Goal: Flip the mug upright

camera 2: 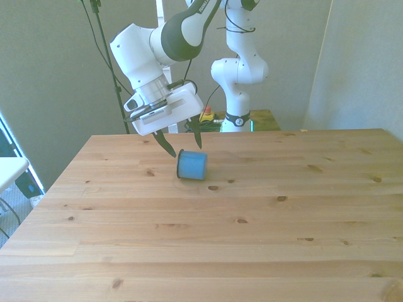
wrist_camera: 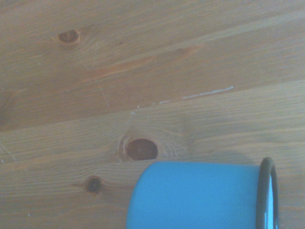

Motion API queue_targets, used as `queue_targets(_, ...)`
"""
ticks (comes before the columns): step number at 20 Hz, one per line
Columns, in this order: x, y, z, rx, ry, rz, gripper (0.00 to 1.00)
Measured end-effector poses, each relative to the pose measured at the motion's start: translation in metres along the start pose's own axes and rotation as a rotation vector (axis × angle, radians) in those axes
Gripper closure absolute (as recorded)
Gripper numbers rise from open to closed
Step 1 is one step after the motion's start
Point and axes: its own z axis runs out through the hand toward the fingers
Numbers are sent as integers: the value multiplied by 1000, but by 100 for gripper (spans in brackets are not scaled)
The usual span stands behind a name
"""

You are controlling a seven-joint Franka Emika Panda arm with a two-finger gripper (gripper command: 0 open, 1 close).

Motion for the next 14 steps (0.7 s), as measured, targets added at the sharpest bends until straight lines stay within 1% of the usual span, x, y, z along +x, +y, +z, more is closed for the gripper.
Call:
queue_targets(4,1,-1,7,-3,-12,-23,0)
queue_targets(7,7,-5,17,28,-37,-51,0)
queue_targets(9,9,-4,22,58,-82,-71,0)
queue_targets(14,11,15,17,106,-149,-94,0)
